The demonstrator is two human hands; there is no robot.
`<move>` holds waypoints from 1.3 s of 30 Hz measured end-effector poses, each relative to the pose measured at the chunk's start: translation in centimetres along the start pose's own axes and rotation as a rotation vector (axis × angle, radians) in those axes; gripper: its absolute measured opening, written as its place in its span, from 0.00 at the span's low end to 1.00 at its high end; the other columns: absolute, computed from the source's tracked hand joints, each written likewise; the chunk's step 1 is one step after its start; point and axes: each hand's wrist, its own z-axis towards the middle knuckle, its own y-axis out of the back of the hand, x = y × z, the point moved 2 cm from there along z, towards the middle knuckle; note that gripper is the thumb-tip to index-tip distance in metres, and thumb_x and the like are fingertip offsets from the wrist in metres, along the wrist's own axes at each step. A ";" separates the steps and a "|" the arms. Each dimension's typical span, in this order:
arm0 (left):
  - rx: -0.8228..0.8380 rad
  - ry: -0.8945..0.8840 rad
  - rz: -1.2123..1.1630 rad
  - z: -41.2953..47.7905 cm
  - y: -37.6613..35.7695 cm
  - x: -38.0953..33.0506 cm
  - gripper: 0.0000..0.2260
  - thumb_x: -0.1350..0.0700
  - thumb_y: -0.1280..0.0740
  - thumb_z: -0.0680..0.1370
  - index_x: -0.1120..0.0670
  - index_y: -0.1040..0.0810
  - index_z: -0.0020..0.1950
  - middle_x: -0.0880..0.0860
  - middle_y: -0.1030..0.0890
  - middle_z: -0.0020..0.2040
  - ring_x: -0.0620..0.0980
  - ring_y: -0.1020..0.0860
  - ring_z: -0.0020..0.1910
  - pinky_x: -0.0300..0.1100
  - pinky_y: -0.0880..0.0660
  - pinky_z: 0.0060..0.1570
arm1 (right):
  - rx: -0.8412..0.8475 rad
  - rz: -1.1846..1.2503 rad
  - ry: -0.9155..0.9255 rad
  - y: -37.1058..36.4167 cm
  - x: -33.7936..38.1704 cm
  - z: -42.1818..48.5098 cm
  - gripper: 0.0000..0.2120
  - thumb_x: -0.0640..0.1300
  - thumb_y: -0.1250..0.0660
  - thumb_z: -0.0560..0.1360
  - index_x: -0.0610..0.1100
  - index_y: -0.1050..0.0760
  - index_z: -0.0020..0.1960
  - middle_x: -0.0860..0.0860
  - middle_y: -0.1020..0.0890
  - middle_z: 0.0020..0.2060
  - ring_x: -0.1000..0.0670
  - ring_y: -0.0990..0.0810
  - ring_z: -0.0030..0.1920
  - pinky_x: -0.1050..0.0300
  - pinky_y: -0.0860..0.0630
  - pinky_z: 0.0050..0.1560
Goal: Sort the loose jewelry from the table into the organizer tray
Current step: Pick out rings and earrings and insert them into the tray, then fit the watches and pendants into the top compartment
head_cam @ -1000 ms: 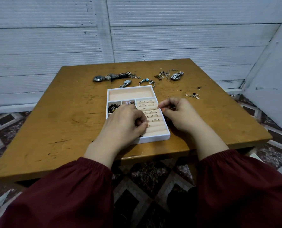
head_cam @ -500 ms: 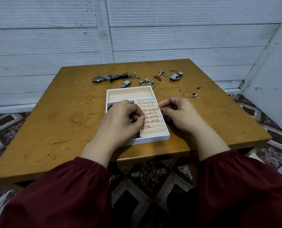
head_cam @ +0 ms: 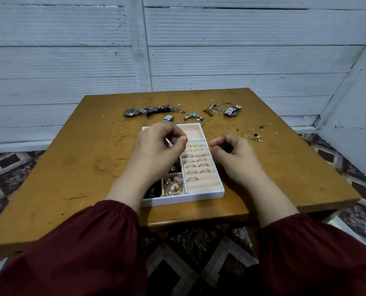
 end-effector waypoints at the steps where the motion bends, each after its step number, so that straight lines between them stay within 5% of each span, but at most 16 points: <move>1: 0.001 0.000 -0.016 0.5 0.0 0.0 0.02 0.54 0.31 0.73 0.49 0.20 0.40 0.47 0.21 0.34 0.48 0.23 0.34 0.48 0.23 0.38 | -0.010 -0.005 0.008 0.1 0.0 0.3 0.05 0.41 0.35 0.74 0.49 0.22 0.43 0.50 0.17 0.39 0.49 0.19 0.40 0.49 0.21 0.44; 4: 0.022 -0.005 -0.035 2.2 -0.1 0.0 0.03 0.51 0.33 0.72 0.48 0.20 0.40 0.47 0.21 0.34 0.52 0.22 0.34 0.52 0.21 0.38 | -0.033 -0.032 0.040 0.3 0.1 1.5 0.07 0.40 0.35 0.75 0.50 0.23 0.42 0.54 0.21 0.34 0.60 0.28 0.29 0.64 0.31 0.32; 7: 0.060 -0.022 0.001 4.4 -0.5 0.4 0.03 0.56 0.31 0.74 0.49 0.20 0.40 0.45 0.23 0.32 0.42 0.26 0.30 0.43 0.26 0.34 | -0.025 -0.047 0.050 0.2 0.3 2.9 0.06 0.39 0.35 0.75 0.48 0.22 0.45 0.54 0.21 0.35 0.62 0.29 0.28 0.71 0.34 0.29; 14: 0.124 -0.040 0.085 9.7 -1.9 1.3 0.02 0.56 0.31 0.74 0.51 0.19 0.42 0.44 0.23 0.31 0.36 0.28 0.28 0.29 0.35 0.29 | -0.062 -0.081 0.055 0.4 0.5 7.2 0.08 0.38 0.35 0.74 0.51 0.23 0.43 0.50 0.20 0.35 0.52 0.25 0.34 0.60 0.29 0.35; 19: 0.192 -0.037 0.150 13.7 -3.0 2.2 0.03 0.58 0.32 0.74 0.50 0.20 0.42 0.45 0.23 0.32 0.40 0.26 0.32 0.38 0.30 0.36 | -0.092 -0.218 0.027 0.4 0.1 11.3 0.07 0.38 0.36 0.74 0.49 0.22 0.47 0.54 0.21 0.37 0.51 0.24 0.37 0.61 0.31 0.35; 25: 0.211 0.018 0.182 17.5 -4.0 4.1 0.03 0.59 0.33 0.74 0.53 0.20 0.42 0.45 0.24 0.32 0.40 0.27 0.31 0.33 0.31 0.34 | -0.073 -0.460 -0.096 -0.4 -0.8 15.4 0.02 0.47 0.32 0.72 0.52 0.25 0.42 0.52 0.17 0.44 0.47 0.20 0.49 0.55 0.25 0.46; 30: 0.190 0.051 0.260 19.7 -3.3 5.9 0.03 0.59 0.32 0.74 0.55 0.18 0.44 0.43 0.25 0.32 0.39 0.28 0.32 0.32 0.33 0.34 | -0.048 -0.649 -0.206 -1.2 -0.8 16.5 0.09 0.52 0.33 0.69 0.48 0.22 0.44 0.50 0.18 0.45 0.45 0.20 0.51 0.57 0.28 0.45; 34: 0.179 0.067 0.286 20.5 -3.0 6.7 0.03 0.57 0.32 0.74 0.53 0.18 0.45 0.43 0.24 0.34 0.40 0.27 0.35 0.37 0.32 0.36 | -0.067 -0.757 -0.270 -2.0 -0.7 16.6 0.17 0.55 0.31 0.65 0.46 0.22 0.48 0.49 0.20 0.44 0.44 0.20 0.50 0.58 0.28 0.44; 39: 0.175 0.068 0.297 20.4 -2.8 7.2 0.02 0.57 0.32 0.74 0.52 0.19 0.43 0.44 0.25 0.34 0.40 0.28 0.34 0.31 0.33 0.33 | -0.050 -0.762 -0.296 -2.1 -0.3 16.9 0.14 0.54 0.30 0.66 0.45 0.22 0.45 0.49 0.21 0.41 0.45 0.25 0.42 0.59 0.31 0.40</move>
